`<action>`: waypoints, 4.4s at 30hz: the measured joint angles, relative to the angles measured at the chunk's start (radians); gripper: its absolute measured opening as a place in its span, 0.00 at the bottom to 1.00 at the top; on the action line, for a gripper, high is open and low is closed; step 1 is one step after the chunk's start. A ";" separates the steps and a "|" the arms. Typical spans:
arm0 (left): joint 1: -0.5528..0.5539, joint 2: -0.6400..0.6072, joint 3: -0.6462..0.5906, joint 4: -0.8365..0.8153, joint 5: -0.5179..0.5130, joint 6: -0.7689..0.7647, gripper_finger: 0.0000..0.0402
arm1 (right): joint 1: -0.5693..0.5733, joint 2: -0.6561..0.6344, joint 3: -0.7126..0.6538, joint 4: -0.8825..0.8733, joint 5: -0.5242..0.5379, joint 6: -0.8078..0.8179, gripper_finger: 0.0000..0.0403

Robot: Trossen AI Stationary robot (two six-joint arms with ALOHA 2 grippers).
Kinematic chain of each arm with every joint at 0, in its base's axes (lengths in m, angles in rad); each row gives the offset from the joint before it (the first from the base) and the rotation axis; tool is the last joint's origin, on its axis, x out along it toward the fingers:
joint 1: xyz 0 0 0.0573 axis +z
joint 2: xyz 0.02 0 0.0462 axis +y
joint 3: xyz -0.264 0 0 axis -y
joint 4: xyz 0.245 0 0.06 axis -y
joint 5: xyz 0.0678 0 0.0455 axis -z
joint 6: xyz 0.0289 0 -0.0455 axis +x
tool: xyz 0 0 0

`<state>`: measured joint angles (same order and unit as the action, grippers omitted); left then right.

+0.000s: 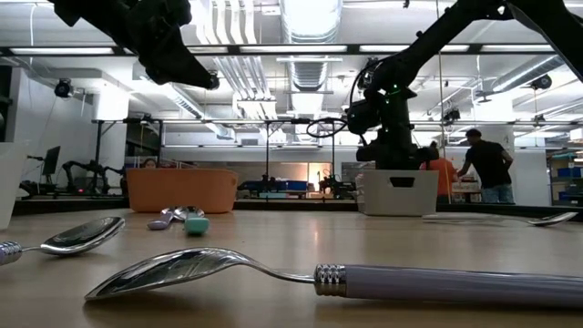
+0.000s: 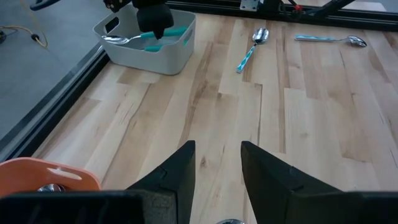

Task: Sort silverware by color (type)
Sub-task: Put the bottom light blue spoon into the gray bin, then put the top purple spoon into the white bin

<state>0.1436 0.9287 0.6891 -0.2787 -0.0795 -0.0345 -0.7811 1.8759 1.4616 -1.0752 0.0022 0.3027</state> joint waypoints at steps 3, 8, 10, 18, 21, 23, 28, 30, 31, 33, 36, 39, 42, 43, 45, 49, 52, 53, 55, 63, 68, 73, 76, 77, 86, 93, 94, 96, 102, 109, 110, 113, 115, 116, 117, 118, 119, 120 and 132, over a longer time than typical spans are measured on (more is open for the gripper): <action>0.000 0.000 0.000 0.000 0.000 0.000 0.27 | 0.002 0.000 0.000 -0.003 0.000 0.012 0.14; 0.000 0.000 0.000 0.000 0.000 0.000 0.27 | 0.006 0.000 0.000 -0.011 -0.003 0.021 0.14; 0.000 0.000 0.000 0.000 0.000 0.000 0.27 | 0.006 0.000 0.000 -0.011 -0.003 0.021 0.14; 0.000 0.000 0.000 0.000 0.000 0.000 0.27 | 0.008 0.000 0.000 -0.007 -0.001 0.041 0.25; 0.000 0.000 0.000 0.000 0.000 0.000 0.27 | 0.011 0.000 0.000 -0.007 0.001 0.041 0.29; 0.000 0.000 0.000 0.000 0.000 0.000 0.27 | 0.011 0.000 0.000 -0.007 0.000 0.041 0.31; 0.000 0.000 0.000 0.000 0.000 0.000 0.27 | 0.011 -0.003 0.000 -0.010 0.000 0.040 0.35; 0.000 0.000 0.000 0.000 0.000 0.000 0.27 | 0.011 -0.010 0.000 -0.013 0.000 0.040 0.36; 0.000 0.000 0.000 0.000 0.000 0.000 0.27 | 0.011 -0.015 0.000 -0.012 -0.001 0.039 0.36; 0.000 0.000 0.000 0.000 0.000 0.000 0.27 | 0.011 -0.031 0.000 -0.013 -0.001 0.039 0.36; 0.000 0.000 0.000 0.000 0.000 0.000 0.27 | 0.014 -0.064 0.000 -0.014 -0.001 0.042 0.35; 0.000 0.000 0.000 0.000 0.000 0.000 0.27 | 0.024 -0.107 0.000 -0.013 -0.001 0.046 0.34; 0.000 0.000 0.000 0.000 0.000 0.000 0.27 | 0.048 -0.156 0.000 -0.006 0.000 0.064 0.33; 0.000 0.000 0.000 0.000 0.000 0.000 0.27 | 0.058 -0.172 0.000 0.000 0.000 0.068 0.33; 0.000 0.000 0.000 0.000 0.000 0.000 0.27 | 0.081 -0.203 0.000 0.013 0.000 0.085 0.32; 0.000 0.000 0.000 0.000 0.000 0.000 0.27 | 0.139 -0.256 0.000 0.037 0.001 0.123 0.32; 0.000 0.000 0.000 0.000 0.000 0.000 0.27 | 0.199 -0.286 0.000 0.043 0.001 0.156 0.33; 0.000 0.000 0.000 0.000 0.000 0.000 0.27 | 0.220 -0.293 0.000 0.043 0.000 0.161 0.33; 0.000 0.000 0.000 0.000 0.000 0.000 0.27 | 0.263 -0.299 0.000 0.044 0.001 0.169 0.33; 0.000 0.000 0.000 0.000 0.000 0.000 0.27 | 0.411 -0.271 -0.002 0.040 0.032 0.210 0.31; 0.000 0.000 0.000 -0.002 0.000 0.000 0.27 | 0.460 -0.237 -0.005 0.031 0.039 0.205 0.29; 0.000 0.000 0.000 -0.005 0.000 0.000 0.27 | 0.476 -0.199 -0.015 -0.006 0.053 0.147 0.26; 0.000 0.000 0.000 -0.007 0.000 0.000 0.27 | 0.461 -0.176 -0.044 -0.054 0.054 0.106 0.22; 0.000 0.000 0.000 -0.008 0.000 0.000 0.27 | 0.451 -0.170 -0.060 -0.061 0.055 0.099 0.21; 0.000 0.000 0.000 -0.009 0.000 0.000 0.27 | 0.339 -0.163 -0.194 -0.075 0.077 0.104 0.10; 0.000 0.000 0.000 -0.008 0.000 0.000 0.27 | 0.301 -0.164 -0.212 -0.073 0.129 0.124 0.07; 0.000 0.000 0.000 -0.008 0.000 0.000 0.27 | 0.301 -0.164 -0.212 -0.073 0.129 0.134 0.07; 0.000 0.000 0.000 -0.008 0.000 0.000 0.27 | 0.307 -0.167 -0.212 -0.076 0.123 0.157 0.07; 0.000 0.000 0.000 -0.008 0.000 0.002 0.27 | 0.414 -0.189 -0.212 -0.068 0.076 0.287 0.07; 0.000 0.000 0.000 -0.005 -0.002 0.004 0.27 | 0.651 -0.214 -0.214 0.102 0.137 0.396 0.07; 0.000 0.000 0.000 -0.006 -0.005 0.004 0.27 | 0.683 -0.214 -0.216 0.158 0.146 0.388 0.07; 0.000 0.000 0.000 -0.006 -0.006 0.001 0.27 | 0.775 -0.214 -0.229 0.376 0.184 0.322 0.07; 0.000 0.000 -0.002 -0.007 -0.007 -0.006 0.27 | 0.825 -0.214 -0.242 0.544 0.189 0.240 0.07; 0.000 0.000 -0.003 -0.011 -0.006 -0.012 0.27 | 0.847 -0.214 -0.246 0.625 0.189 0.195 0.07; -0.001 0.000 -0.003 -0.017 -0.006 -0.023 0.27 | 0.867 -0.214 -0.251 0.705 0.189 0.147 0.07; -0.001 0.000 -0.003 -0.024 -0.005 -0.038 0.27 | 0.885 -0.214 -0.254 0.778 0.190 0.098 0.07; -0.002 0.000 -0.003 -0.027 0.002 -0.053 0.27 | 0.900 -0.214 -0.257 0.844 0.189 0.048 0.07; -0.005 0.000 -0.004 -0.026 0.015 -0.069 0.27 | 0.912 -0.214 -0.258 0.898 0.189 -0.002 0.07; -0.160 0.009 -0.103 0.078 0.065 -0.396 0.27 | 0.874 -0.277 -0.310 0.982 0.121 -0.320 0.07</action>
<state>-0.0167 0.9374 0.5863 -0.2009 -0.0143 -0.4306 0.0930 1.5985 1.1520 -0.0928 0.1229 -0.0175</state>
